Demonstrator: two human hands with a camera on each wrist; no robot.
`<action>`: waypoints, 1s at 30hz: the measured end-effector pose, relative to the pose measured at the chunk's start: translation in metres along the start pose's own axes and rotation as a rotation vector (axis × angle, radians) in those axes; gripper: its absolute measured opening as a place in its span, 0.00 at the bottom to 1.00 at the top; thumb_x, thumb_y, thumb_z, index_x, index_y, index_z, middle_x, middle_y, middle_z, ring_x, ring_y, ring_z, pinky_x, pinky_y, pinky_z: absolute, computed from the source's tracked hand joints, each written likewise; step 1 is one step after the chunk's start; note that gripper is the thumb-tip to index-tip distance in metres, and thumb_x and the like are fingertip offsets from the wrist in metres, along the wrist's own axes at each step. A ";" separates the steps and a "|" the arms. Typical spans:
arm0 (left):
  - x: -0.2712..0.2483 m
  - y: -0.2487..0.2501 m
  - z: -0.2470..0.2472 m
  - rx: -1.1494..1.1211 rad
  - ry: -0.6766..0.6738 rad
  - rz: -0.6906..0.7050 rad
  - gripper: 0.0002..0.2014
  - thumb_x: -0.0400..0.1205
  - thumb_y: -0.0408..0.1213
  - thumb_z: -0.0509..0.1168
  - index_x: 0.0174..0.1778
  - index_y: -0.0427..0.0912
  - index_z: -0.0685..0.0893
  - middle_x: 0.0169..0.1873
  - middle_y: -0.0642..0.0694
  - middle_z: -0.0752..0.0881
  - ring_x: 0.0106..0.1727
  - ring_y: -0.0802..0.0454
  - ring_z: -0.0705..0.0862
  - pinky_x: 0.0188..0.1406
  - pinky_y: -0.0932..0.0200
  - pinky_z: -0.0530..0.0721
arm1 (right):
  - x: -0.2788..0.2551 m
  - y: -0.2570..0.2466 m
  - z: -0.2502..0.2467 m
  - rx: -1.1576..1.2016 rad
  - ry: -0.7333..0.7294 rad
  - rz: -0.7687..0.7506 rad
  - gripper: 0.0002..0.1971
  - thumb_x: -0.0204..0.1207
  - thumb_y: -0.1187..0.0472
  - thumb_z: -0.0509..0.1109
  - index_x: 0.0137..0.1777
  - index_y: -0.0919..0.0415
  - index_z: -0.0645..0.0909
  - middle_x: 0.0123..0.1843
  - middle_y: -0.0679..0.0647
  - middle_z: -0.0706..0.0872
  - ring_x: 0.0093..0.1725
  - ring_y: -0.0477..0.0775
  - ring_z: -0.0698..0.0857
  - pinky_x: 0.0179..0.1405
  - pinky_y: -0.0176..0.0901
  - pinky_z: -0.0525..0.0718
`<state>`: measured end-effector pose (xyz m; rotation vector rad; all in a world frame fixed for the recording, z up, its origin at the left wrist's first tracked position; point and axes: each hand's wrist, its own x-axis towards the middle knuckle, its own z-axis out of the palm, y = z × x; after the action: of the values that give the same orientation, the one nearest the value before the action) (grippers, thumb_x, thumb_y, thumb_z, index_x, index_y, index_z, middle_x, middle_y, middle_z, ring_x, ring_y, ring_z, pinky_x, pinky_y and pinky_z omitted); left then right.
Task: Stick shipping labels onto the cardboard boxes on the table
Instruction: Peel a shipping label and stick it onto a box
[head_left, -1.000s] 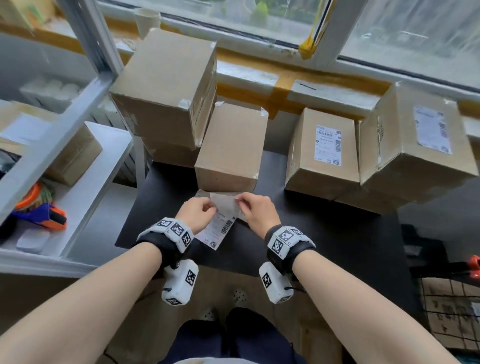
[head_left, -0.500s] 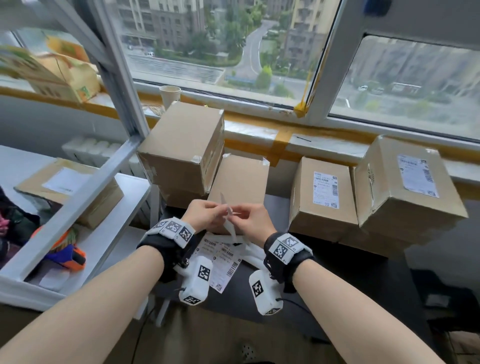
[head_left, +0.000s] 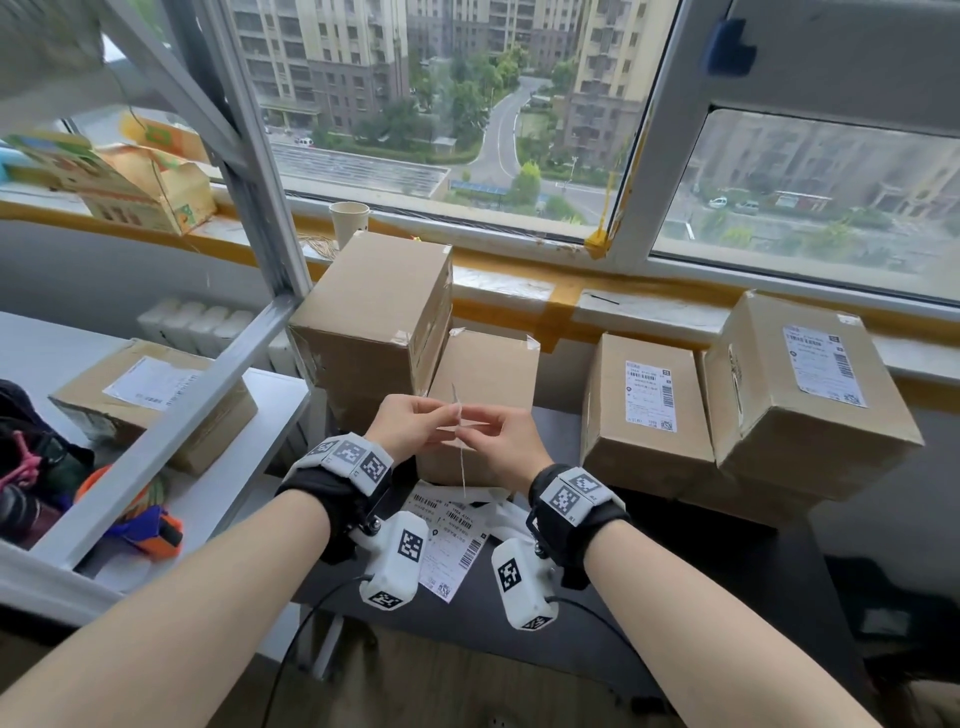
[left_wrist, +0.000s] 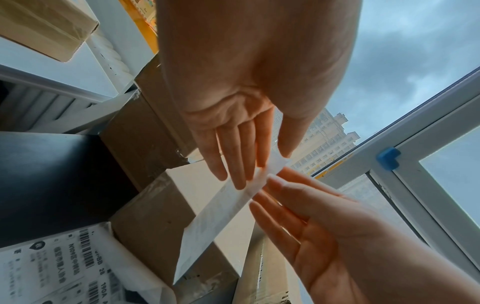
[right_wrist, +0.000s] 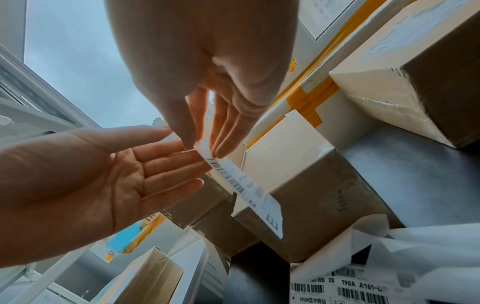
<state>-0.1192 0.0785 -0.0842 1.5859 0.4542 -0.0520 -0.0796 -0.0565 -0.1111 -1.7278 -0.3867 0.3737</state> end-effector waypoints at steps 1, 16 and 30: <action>-0.001 0.000 0.000 0.004 0.006 0.019 0.03 0.79 0.31 0.67 0.42 0.36 0.85 0.37 0.42 0.87 0.27 0.63 0.88 0.32 0.72 0.85 | -0.001 0.000 0.000 0.012 -0.002 -0.005 0.14 0.75 0.68 0.72 0.61 0.64 0.85 0.49 0.52 0.88 0.42 0.36 0.86 0.42 0.23 0.83; -0.006 -0.021 -0.003 0.064 0.056 0.022 0.03 0.77 0.27 0.69 0.41 0.30 0.84 0.36 0.35 0.87 0.36 0.49 0.88 0.43 0.57 0.88 | -0.010 0.013 0.000 0.133 0.233 0.158 0.05 0.77 0.64 0.71 0.46 0.67 0.86 0.34 0.49 0.86 0.32 0.39 0.84 0.30 0.24 0.80; -0.002 -0.076 -0.016 -0.018 0.151 -0.083 0.03 0.73 0.21 0.71 0.40 0.29 0.86 0.32 0.37 0.86 0.31 0.51 0.87 0.34 0.67 0.88 | -0.014 0.023 -0.040 0.206 0.436 0.230 0.03 0.79 0.68 0.67 0.49 0.67 0.81 0.41 0.60 0.86 0.35 0.51 0.86 0.31 0.33 0.88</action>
<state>-0.1486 0.0930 -0.1548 1.5589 0.6363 0.0087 -0.0730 -0.1017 -0.1260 -1.5995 0.1630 0.1839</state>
